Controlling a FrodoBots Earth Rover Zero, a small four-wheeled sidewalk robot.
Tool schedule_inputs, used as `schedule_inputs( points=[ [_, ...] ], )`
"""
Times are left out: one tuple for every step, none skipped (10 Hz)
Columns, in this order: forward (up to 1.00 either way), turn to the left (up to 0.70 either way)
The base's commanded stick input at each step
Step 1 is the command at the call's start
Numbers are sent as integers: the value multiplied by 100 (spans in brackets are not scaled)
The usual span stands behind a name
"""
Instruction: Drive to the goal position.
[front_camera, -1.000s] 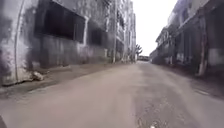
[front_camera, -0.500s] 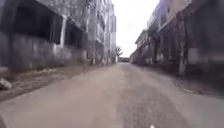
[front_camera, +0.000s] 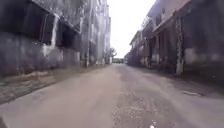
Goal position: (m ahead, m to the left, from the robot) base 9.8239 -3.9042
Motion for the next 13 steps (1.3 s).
schedule_inputs(
  points=[
    [50,0],
    [50,0],
    [50,0],
    [50,0],
    [50,0],
    [50,0],
    [50,0],
    [50,0],
    [50,0],
    [50,0],
    [50,0],
    [50,0],
    [50,0]
  ],
)
